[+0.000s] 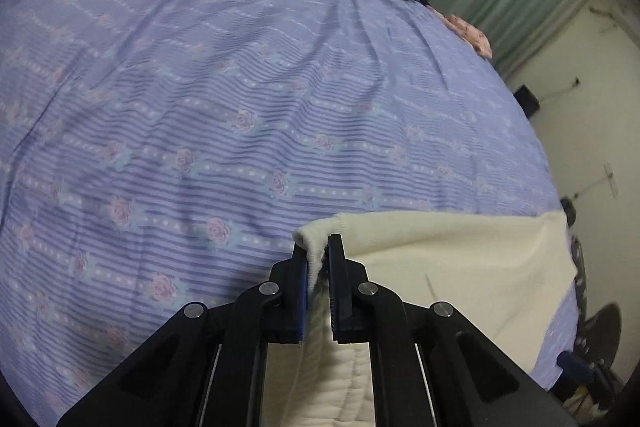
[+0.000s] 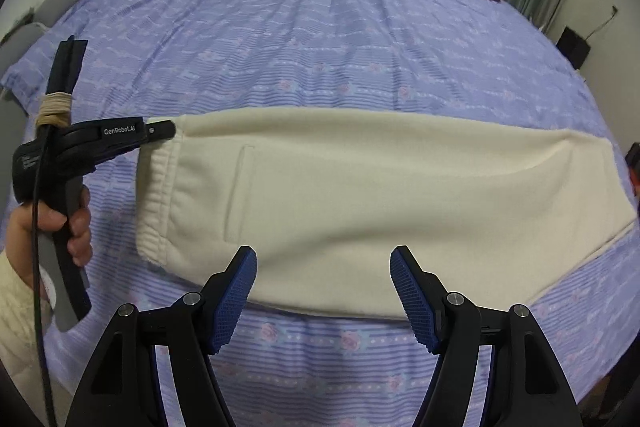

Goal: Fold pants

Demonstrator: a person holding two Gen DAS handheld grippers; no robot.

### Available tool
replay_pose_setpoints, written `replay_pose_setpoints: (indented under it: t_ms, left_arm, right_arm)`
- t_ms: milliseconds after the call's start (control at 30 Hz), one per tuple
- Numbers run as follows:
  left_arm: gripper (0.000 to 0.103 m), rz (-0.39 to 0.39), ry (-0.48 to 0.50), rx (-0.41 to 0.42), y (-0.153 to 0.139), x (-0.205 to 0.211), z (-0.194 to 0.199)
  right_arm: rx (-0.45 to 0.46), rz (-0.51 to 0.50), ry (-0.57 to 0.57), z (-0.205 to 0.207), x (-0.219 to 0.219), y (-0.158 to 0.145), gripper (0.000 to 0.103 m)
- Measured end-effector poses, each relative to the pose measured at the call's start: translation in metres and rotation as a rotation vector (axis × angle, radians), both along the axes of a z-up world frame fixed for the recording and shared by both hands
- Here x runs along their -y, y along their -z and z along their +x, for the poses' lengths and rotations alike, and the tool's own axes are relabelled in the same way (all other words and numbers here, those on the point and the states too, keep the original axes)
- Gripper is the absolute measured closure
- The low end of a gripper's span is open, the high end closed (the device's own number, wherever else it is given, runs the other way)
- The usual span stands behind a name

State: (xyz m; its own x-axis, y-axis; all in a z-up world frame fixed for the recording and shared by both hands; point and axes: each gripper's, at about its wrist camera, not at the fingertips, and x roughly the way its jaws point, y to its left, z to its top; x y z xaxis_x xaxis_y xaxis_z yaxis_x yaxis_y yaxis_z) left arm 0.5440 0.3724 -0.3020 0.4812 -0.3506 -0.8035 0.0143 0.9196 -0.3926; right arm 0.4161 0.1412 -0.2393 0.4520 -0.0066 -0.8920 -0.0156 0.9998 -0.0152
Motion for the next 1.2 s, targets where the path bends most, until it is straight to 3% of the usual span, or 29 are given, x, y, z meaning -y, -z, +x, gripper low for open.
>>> replay_pose_setpoints:
  t_ms: [67, 133, 200, 267, 333, 400, 467, 533, 667, 733, 933, 1200]
  left_arm:
    - [0.093, 0.017, 0.002, 0.073, -0.015, 0.005, -0.010]
    - [0.092, 0.109, 0.022, 0.006, 0.000, 0.012, -0.003]
    - [0.090, 0.131, 0.023, -0.093, 0.031, 0.008, 0.003]
    - [0.085, 0.220, 0.061, -0.092, 0.039, 0.017, 0.002]
    - [0.064, 0.313, 0.076, -0.065, 0.039, 0.025, -0.001]
    - [0.044, 0.488, 0.021, -0.035, 0.031, 0.026, -0.001]
    - [0.042, 0.549, 0.029, 0.042, 0.009, 0.024, -0.013]
    - [0.028, 0.559, 0.035, 0.091, -0.011, 0.019, -0.029]
    - [0.018, 0.486, 0.025, 0.151, -0.050, 0.014, -0.083]
    - [0.017, 0.425, 0.038, 0.125, -0.055, 0.017, -0.110]
    - [0.017, 0.385, 0.084, 0.063, -0.052, 0.059, -0.170]
    - [0.017, 0.356, 0.063, -0.023, -0.033, 0.127, -0.200]
  right_arm:
    - [0.002, 0.001, -0.007, 0.000, 0.001, -0.002, 0.033]
    - [0.012, 0.005, -0.010, -0.003, 0.004, -0.003, 0.033]
    - [0.000, -0.009, 0.010, -0.002, 0.008, 0.000, 0.033]
    - [-0.020, -0.013, 0.048, -0.001, 0.014, 0.004, 0.033]
    - [-0.020, 0.000, 0.054, -0.001, 0.019, 0.007, 0.033]
    - [-0.026, -0.021, 0.066, -0.003, 0.023, 0.009, 0.033]
    - [-0.031, -0.046, 0.088, -0.005, 0.029, 0.011, 0.033]
    - [-0.021, -0.013, 0.086, -0.011, 0.036, 0.008, 0.033]
    - [0.025, 0.018, 0.070, -0.032, 0.053, -0.002, 0.033]
    - [0.027, 0.024, 0.054, -0.044, 0.062, -0.005, 0.033]
    - [0.013, 0.061, 0.003, -0.089, 0.101, -0.010, 0.033]
    - [0.019, 0.115, -0.077, -0.107, 0.148, 0.010, 0.038]
